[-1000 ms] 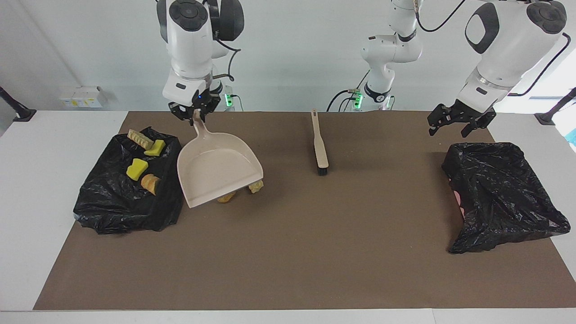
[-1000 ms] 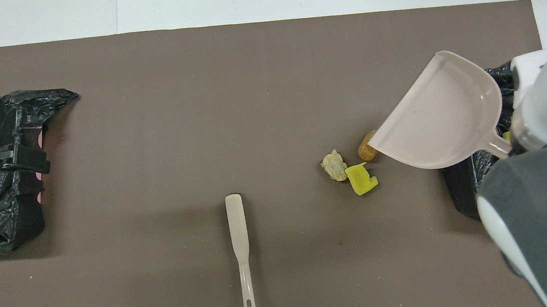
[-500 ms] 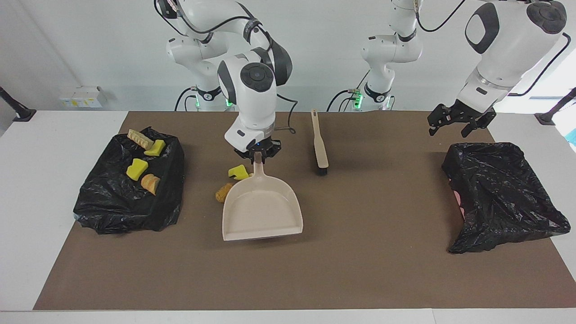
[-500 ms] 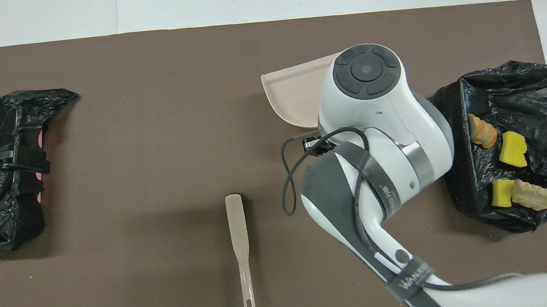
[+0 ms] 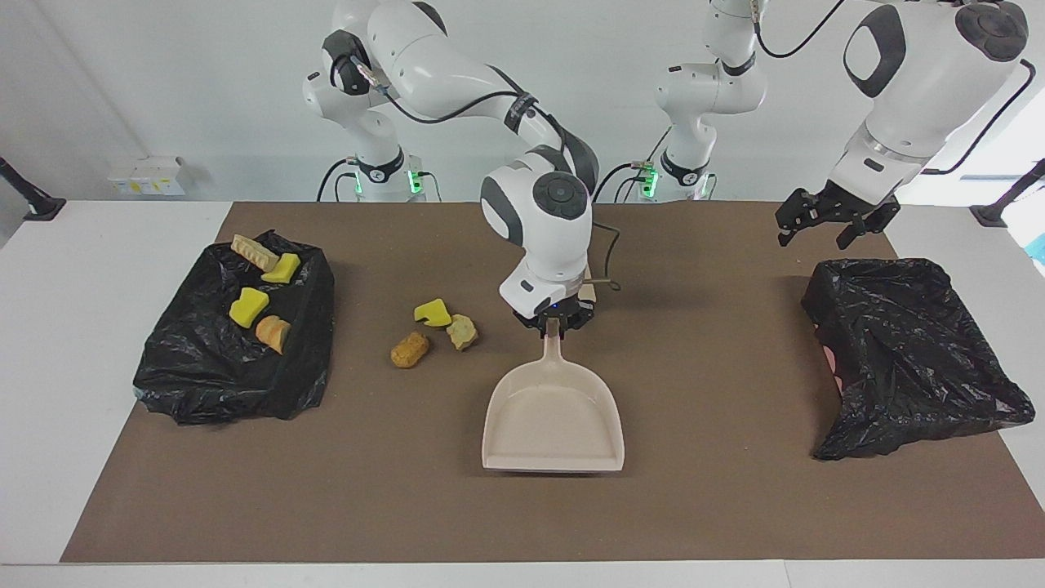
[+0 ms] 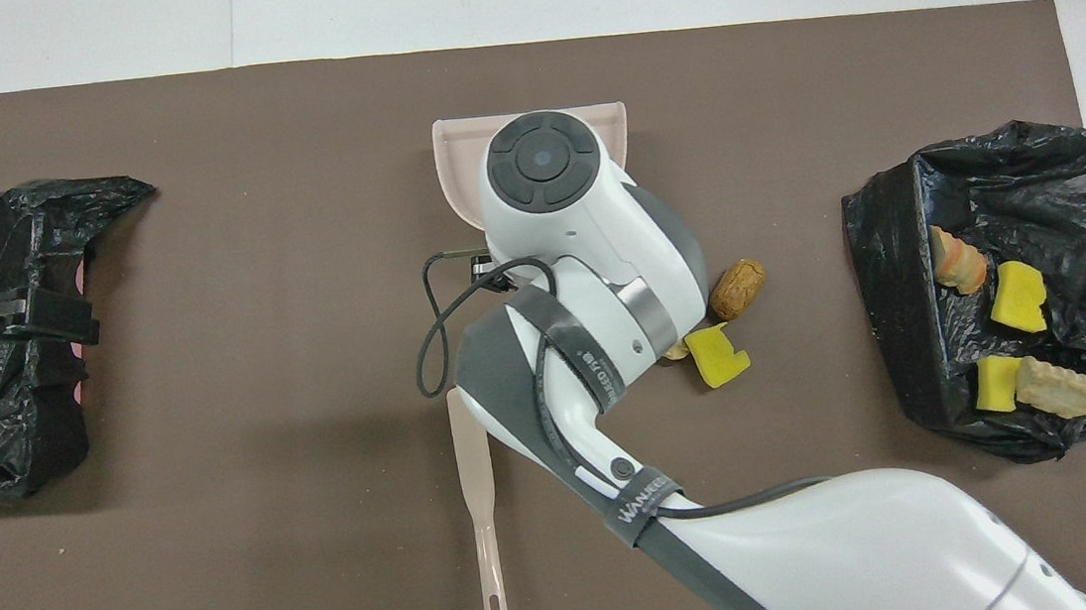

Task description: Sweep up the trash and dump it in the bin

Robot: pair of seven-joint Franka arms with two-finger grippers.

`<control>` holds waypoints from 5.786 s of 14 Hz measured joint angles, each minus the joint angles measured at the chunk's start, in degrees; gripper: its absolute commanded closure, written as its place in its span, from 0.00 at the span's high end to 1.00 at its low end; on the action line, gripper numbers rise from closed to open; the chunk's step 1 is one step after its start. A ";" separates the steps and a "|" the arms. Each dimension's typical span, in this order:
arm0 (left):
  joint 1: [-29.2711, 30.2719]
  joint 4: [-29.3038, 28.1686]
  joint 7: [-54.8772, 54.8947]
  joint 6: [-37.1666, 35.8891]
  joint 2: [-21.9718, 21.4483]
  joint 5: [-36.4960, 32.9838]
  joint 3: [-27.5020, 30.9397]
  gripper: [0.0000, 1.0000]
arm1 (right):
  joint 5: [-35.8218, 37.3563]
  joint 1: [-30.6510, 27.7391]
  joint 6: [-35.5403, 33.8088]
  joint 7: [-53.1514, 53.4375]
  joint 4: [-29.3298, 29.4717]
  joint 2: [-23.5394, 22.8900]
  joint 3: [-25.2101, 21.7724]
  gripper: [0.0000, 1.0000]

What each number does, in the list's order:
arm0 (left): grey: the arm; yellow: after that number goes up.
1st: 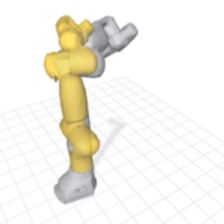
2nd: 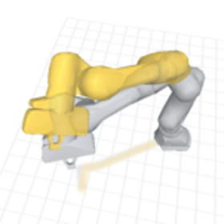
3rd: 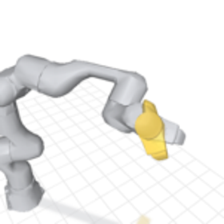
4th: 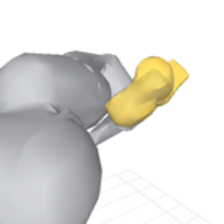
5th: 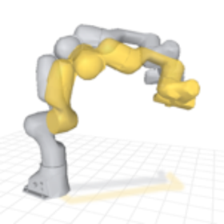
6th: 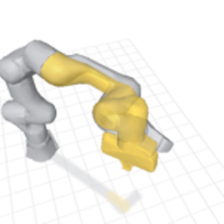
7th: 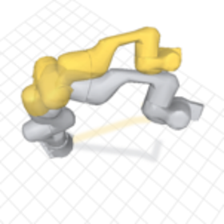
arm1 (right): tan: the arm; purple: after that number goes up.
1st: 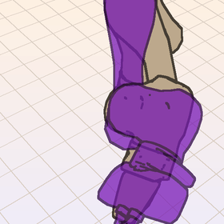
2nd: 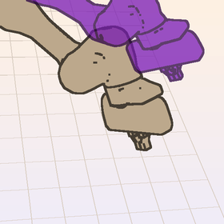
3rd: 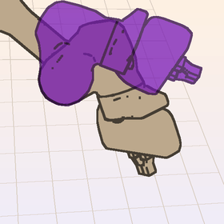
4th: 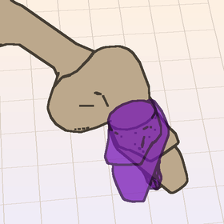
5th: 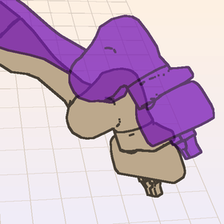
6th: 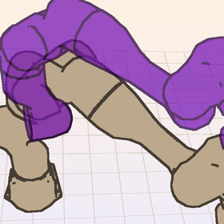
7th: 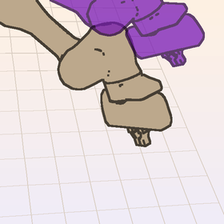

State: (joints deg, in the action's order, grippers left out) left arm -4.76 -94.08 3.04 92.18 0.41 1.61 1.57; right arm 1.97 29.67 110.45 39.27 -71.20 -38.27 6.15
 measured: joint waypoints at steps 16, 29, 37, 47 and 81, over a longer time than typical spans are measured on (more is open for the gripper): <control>0.00 0.00 0.00 0.00 0.00 0.00 0.00 1.00 | -11.44 1.55 -6.72 -0.05 -10.78 15.92 2.51 1.00; -1.17 0.05 -0.05 3.03 0.00 0.02 -3.65 1.00 | -16.69 13.56 17.49 0.30 -51.84 30.87 3.99 0.82; -11.51 -0.48 -8.69 9.49 2.84 0.04 -4.49 1.00 | -16.72 15.25 20.16 0.30 -52.33 30.54 4.04 0.00; -22.56 2.13 -23.70 26.47 21.37 0.01 -4.60 1.00 | -16.30 5.82 -1.75 -4.96 -49.90 38.00 3.02 0.00; -23.86 0.75 40.85 10.65 19.54 -8.02 -2.28 0.00 | 4.83 -17.97 -7.40 -14.01 -57.82 45.82 3.18 0.00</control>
State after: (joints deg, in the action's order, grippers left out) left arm -28.62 -93.33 43.89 102.82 19.95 -6.41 -0.71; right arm 6.79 11.71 103.05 25.26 -129.02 7.54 9.33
